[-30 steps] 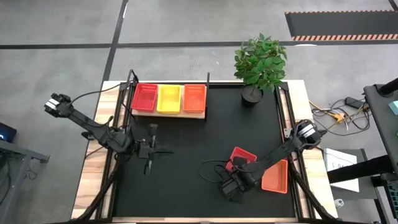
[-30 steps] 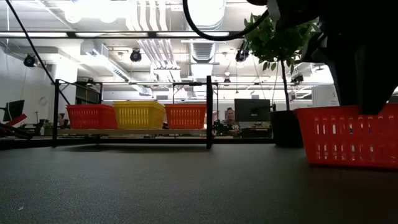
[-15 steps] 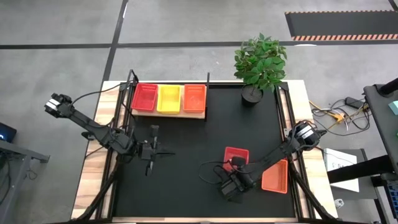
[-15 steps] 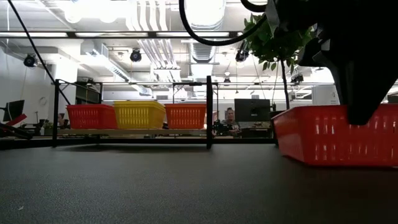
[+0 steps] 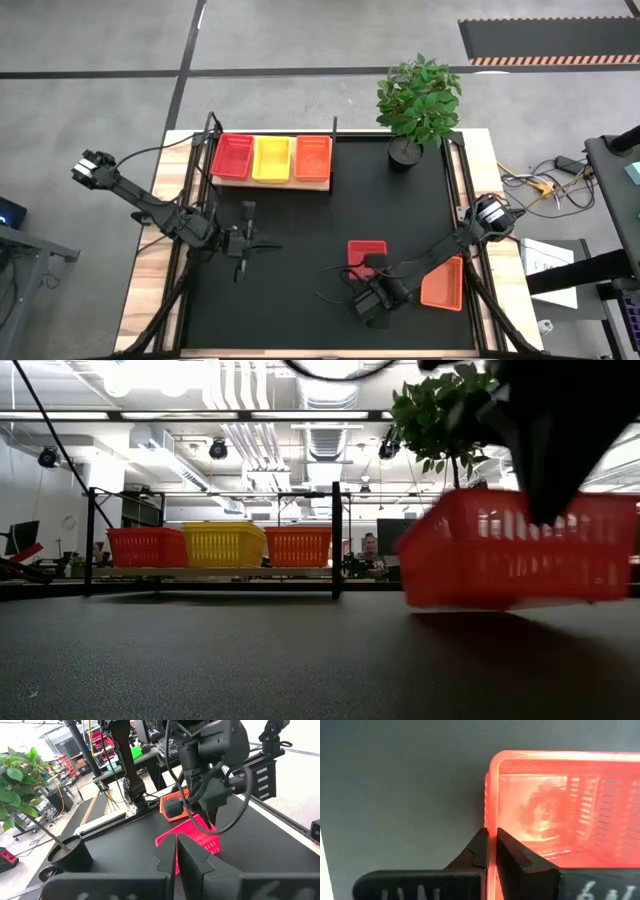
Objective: Stack baskets on shelf by color
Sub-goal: Stack the red bin on top of the other red bins on the shelf
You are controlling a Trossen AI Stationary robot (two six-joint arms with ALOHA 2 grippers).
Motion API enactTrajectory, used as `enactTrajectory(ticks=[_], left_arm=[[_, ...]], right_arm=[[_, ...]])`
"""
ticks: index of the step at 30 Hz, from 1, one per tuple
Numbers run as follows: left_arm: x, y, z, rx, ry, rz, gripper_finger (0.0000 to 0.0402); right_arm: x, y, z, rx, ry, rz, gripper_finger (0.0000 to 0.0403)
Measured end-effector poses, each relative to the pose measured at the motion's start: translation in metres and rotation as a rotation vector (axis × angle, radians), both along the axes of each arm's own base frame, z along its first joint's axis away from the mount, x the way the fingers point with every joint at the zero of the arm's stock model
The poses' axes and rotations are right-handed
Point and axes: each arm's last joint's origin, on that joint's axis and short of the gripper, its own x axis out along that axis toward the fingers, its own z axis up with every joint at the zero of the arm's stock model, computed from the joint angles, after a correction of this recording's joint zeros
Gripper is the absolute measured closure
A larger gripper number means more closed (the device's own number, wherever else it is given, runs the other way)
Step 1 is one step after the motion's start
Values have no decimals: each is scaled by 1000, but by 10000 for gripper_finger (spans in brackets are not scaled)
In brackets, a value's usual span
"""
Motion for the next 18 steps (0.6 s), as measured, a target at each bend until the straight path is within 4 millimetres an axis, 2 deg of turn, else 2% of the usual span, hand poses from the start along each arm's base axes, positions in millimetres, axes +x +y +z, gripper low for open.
enactTrajectory(ticks=[7, 18], left_arm=[[0, 0, 0, -1, 0, 0, 402], [0, 0, 0, -1, 0, 0, 402]], right_arm=[[6, 1, 11, -38, -55, 78, 394], [7, 1, 13, -36, -61, 84, 394]])
